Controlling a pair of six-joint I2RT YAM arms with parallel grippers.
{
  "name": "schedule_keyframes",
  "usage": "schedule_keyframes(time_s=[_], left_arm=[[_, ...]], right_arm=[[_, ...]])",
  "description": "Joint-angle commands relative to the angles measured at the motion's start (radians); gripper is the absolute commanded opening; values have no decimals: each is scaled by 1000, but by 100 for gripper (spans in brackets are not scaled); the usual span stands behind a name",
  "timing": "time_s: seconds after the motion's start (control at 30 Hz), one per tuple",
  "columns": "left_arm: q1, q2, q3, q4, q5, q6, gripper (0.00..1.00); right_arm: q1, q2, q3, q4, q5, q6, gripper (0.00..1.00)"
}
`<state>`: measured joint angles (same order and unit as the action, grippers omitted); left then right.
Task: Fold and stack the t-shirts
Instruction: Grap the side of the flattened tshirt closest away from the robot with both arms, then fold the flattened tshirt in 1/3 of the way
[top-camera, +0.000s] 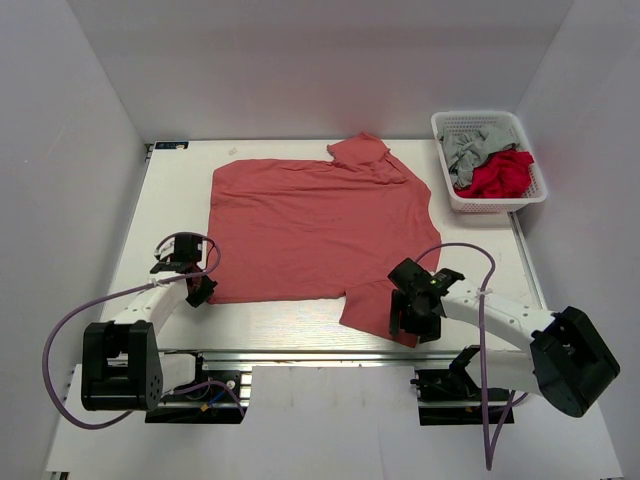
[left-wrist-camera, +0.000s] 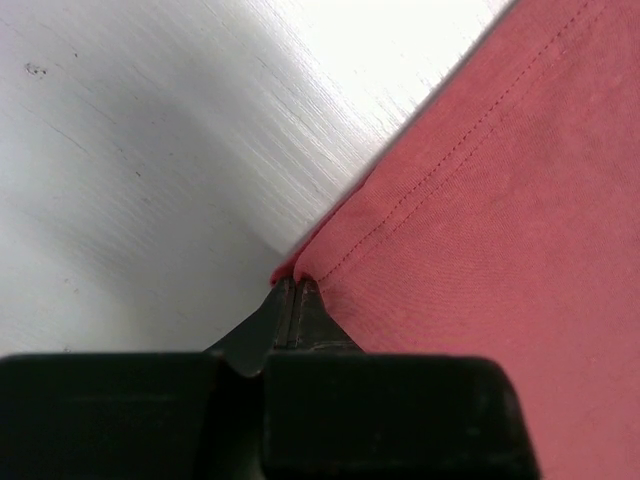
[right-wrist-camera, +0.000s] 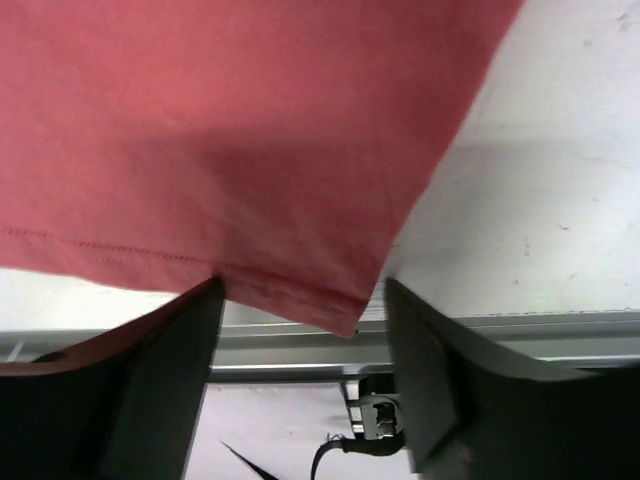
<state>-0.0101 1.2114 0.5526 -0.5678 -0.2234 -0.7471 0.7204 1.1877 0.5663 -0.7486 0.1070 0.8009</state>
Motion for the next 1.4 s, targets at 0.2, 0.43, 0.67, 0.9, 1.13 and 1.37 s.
schedule_keyframes(time_s=[0.2,0.43,0.67,0.9,1.13,1.37], left_arm=[[2,-90,49,-162,7,-9,0],[-7,-260,67,-342,42,-94,0],[-7,-254,118,-356,30,-74,0],[-7,-113,234,-248,68,-18,0],[6,89,434,-202,44,6,0],[15,299,622,-158,22,6,0]], right_arm=[[11,17,4,-15,0,35,0],[20,-180,15,-110,-191,55,0],[30,-119,101,-124,-156,-12,0],[2,68,306,-54,-20,-37,0],[-117,256,596,-23,22,-120,0],[-304,427,840,-15,-22,-178,0]])
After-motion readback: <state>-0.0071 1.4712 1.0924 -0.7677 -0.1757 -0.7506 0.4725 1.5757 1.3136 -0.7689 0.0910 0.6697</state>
